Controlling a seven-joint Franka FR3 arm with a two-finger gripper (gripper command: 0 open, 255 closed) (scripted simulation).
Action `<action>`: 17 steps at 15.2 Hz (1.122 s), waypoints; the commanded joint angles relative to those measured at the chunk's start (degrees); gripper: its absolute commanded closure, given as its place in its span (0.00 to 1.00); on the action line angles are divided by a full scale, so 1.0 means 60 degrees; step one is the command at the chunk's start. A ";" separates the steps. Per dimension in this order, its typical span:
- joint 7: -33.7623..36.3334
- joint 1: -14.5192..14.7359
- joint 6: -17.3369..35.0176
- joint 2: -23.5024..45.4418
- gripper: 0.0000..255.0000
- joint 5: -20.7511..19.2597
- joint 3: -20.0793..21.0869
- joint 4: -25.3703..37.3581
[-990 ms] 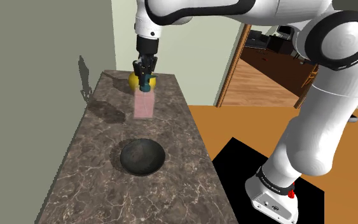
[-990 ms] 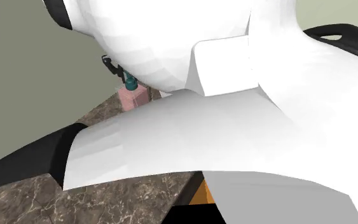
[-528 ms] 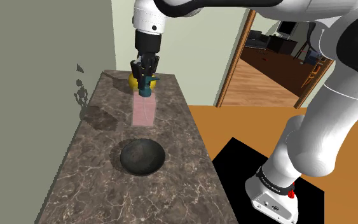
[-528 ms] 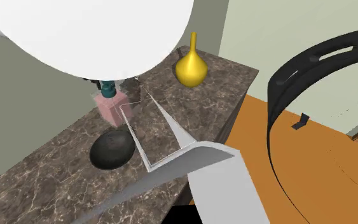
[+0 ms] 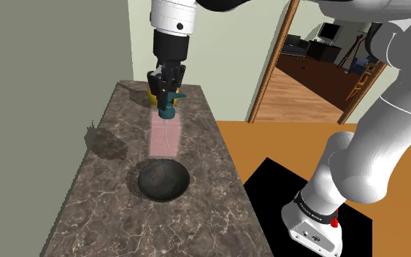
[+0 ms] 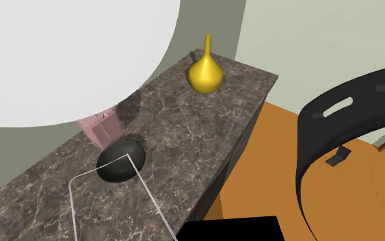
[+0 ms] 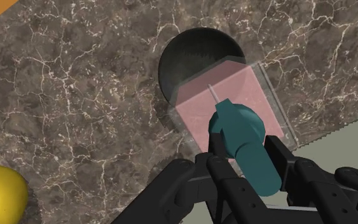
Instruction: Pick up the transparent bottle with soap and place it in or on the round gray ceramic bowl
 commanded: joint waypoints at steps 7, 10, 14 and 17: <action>-0.0028 0.0021 0.0989 -0.0068 1.00 0.0035 0.0023 -0.1055; -0.0044 0.0026 0.1371 -0.0047 1.00 0.0038 0.0030 -0.1417; -0.0060 0.0034 0.1877 0.0011 1.00 0.0033 0.0041 -0.1867; -0.0067 0.0041 0.2255 0.0076 1.00 0.0024 0.0050 -0.2182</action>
